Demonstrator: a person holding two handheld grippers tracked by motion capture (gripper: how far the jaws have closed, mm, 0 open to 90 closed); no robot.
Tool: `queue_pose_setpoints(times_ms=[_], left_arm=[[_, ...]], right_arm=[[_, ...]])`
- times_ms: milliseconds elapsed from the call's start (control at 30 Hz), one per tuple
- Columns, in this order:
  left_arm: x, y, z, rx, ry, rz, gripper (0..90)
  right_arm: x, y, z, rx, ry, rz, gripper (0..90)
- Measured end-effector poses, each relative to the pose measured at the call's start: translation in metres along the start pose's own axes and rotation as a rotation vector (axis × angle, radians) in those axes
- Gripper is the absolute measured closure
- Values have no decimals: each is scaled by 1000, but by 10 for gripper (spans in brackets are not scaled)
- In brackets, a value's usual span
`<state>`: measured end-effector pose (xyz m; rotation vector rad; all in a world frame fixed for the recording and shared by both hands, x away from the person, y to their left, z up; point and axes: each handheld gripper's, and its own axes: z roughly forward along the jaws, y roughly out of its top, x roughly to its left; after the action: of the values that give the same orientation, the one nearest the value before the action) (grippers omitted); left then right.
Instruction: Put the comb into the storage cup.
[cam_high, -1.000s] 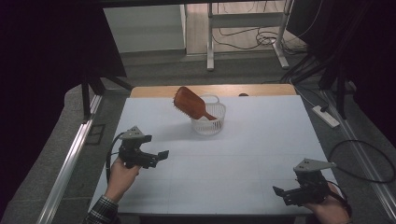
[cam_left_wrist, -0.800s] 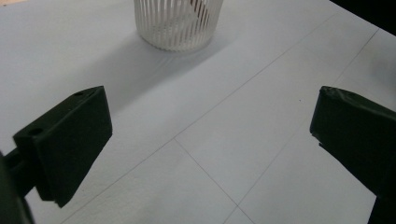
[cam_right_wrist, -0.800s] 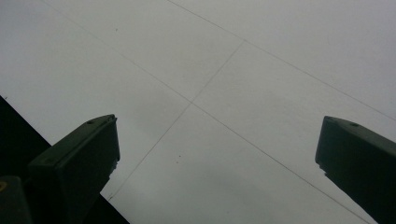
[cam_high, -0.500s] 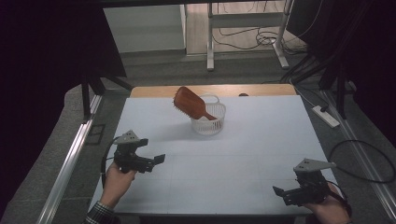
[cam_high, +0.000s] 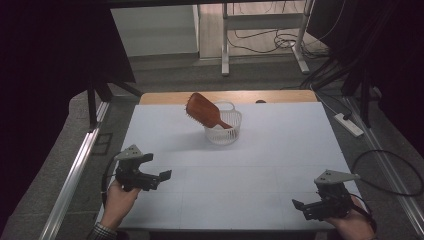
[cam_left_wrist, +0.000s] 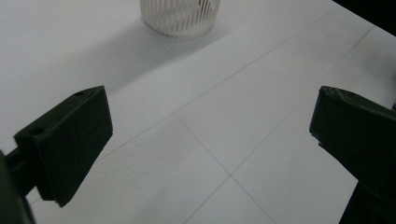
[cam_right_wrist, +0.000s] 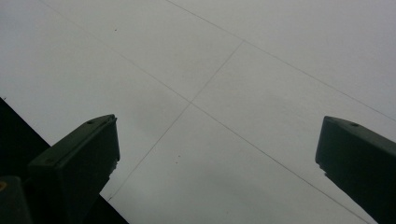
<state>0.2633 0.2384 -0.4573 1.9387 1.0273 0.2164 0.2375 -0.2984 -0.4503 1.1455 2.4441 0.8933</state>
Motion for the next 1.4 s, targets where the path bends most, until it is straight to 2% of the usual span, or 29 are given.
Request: queue_pose_setpoints(times_ms=[1400], left_arm=[[-1, -36, -35, -11, 42, -55, 3]], right_arm=[[0, 0, 0, 3, 1, 3, 0]])
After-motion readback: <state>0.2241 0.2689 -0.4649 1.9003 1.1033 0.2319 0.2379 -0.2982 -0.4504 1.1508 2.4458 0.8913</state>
